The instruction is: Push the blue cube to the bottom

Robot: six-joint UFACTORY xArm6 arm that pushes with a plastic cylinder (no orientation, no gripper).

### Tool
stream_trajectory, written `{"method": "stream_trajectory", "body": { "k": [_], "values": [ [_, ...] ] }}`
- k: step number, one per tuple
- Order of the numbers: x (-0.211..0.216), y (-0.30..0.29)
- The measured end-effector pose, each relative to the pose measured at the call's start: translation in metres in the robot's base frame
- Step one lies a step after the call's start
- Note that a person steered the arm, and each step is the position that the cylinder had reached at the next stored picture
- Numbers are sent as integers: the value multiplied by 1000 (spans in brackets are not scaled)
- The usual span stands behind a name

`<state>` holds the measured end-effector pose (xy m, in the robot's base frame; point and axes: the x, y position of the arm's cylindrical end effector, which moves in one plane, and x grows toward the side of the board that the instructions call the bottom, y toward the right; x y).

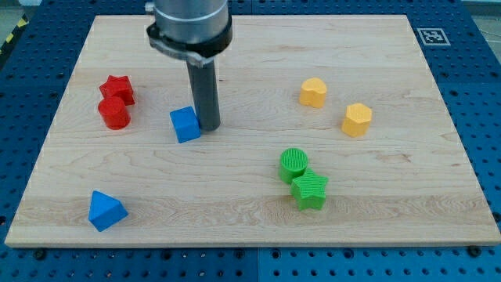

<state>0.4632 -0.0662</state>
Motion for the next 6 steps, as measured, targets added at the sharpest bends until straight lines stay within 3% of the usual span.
{"method": "stream_trajectory", "body": {
  "k": [1,2,3,4,6],
  "values": [
    [0,0],
    [-58,-7],
    [-50,-21],
    [-5,-21],
    [0,-23]
  ]
}}
